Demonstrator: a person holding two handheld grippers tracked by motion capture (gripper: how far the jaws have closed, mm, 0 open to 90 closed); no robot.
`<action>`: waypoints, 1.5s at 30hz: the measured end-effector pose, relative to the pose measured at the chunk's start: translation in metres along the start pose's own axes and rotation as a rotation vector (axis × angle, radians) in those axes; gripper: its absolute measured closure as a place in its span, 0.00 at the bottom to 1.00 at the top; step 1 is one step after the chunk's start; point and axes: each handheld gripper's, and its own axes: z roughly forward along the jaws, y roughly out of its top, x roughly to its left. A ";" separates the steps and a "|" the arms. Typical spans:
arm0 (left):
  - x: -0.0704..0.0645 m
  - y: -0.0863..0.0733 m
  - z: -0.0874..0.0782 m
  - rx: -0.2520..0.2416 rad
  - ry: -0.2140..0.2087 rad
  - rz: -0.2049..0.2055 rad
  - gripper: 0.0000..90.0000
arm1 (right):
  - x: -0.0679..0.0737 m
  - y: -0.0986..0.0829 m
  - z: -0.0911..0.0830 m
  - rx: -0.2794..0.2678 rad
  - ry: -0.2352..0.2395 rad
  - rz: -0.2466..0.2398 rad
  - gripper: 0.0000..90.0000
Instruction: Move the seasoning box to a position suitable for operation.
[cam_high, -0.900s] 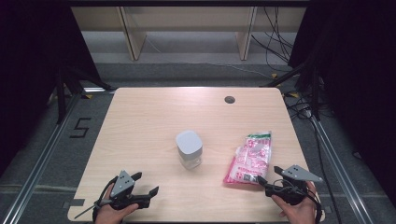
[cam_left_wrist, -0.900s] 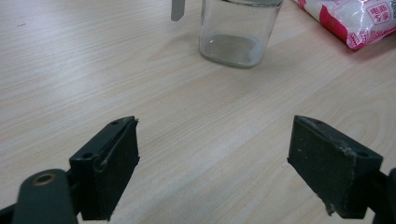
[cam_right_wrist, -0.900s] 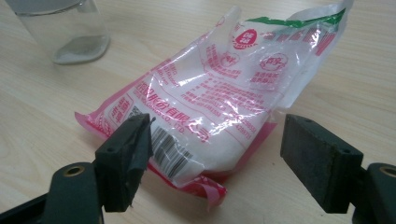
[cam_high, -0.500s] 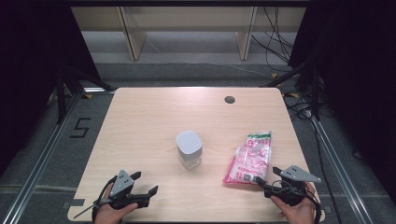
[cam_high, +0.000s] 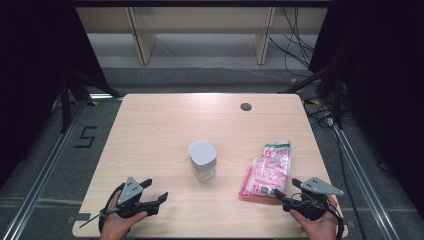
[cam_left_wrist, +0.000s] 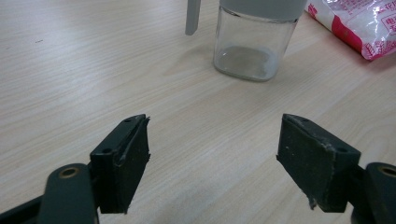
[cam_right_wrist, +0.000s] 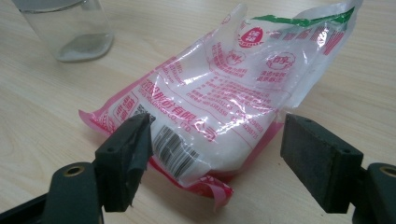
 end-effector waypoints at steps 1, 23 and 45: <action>0.001 0.000 -0.001 0.009 0.001 0.011 0.27 | 0.000 0.000 0.000 0.001 0.000 0.005 0.29; 0.003 0.010 0.002 -0.004 0.018 0.013 0.27 | -0.001 0.001 0.001 -0.010 -0.008 -0.014 0.29; 0.012 0.059 0.062 -0.002 0.000 0.113 0.49 | 0.006 0.001 -0.002 -0.025 0.032 -0.032 0.29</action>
